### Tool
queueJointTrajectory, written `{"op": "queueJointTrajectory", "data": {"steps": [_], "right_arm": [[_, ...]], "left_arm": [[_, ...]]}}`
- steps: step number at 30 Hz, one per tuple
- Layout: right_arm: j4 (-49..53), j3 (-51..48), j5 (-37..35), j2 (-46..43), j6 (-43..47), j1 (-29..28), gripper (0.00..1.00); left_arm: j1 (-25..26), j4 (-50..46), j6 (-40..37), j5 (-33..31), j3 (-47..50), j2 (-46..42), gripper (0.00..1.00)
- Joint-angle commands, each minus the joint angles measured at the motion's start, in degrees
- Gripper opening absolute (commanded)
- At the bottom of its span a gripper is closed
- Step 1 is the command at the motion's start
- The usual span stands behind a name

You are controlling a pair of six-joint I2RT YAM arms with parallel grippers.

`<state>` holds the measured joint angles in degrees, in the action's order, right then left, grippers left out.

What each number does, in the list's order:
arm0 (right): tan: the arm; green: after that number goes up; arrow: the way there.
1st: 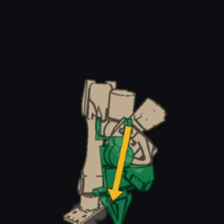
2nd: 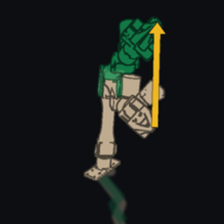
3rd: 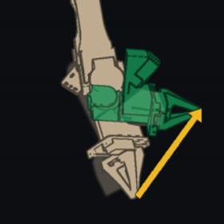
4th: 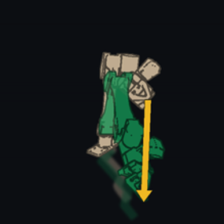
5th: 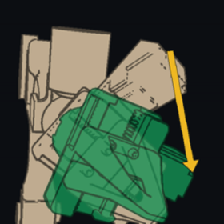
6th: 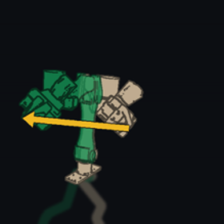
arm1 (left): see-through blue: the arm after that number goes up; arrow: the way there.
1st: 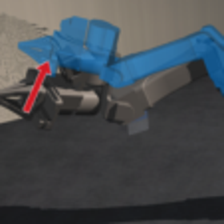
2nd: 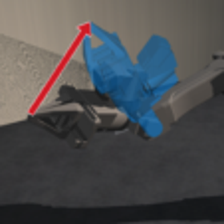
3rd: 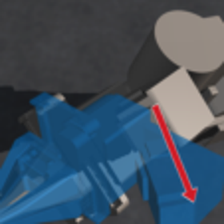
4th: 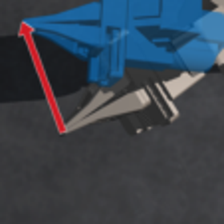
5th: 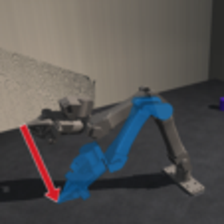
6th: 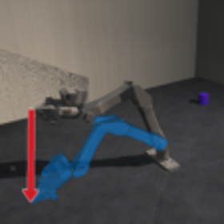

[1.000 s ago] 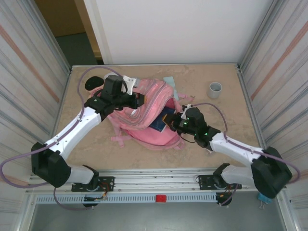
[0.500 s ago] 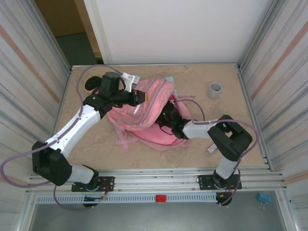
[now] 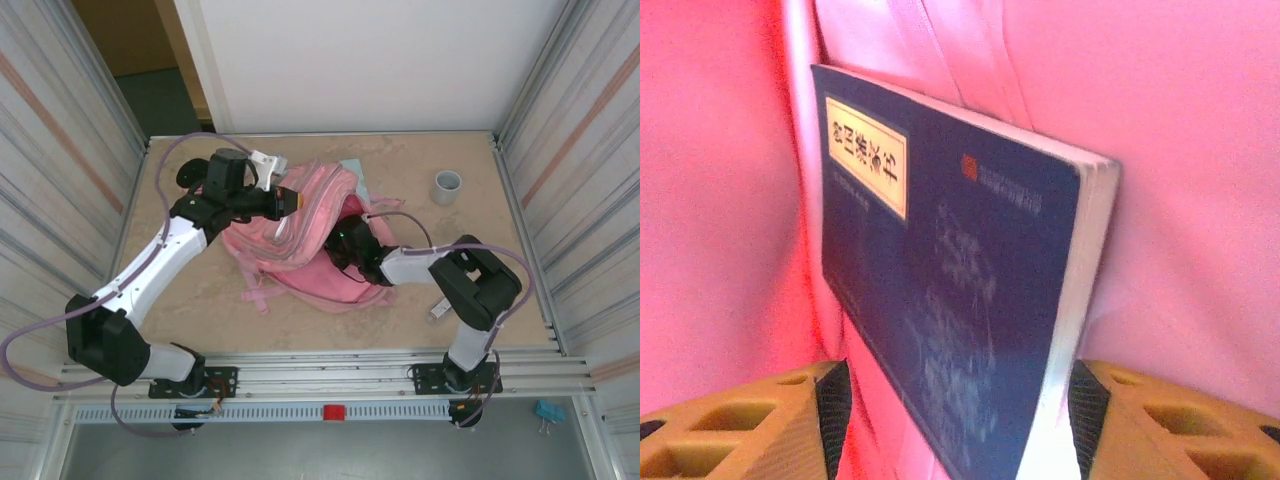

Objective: Pack books, pencil case, and school supplies into a backpack

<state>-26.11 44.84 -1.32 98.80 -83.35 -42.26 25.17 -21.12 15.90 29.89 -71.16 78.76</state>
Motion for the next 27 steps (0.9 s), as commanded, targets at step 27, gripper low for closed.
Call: {"op": "queueJointTrajectory", "data": {"steps": [27], "right_arm": [[39.0,-5.2,-4.1,-49.1,49.4,5.9,0.65]], "left_arm": [[20.1,-6.3,-31.4,-21.6,9.9,16.7,0.32]]}}
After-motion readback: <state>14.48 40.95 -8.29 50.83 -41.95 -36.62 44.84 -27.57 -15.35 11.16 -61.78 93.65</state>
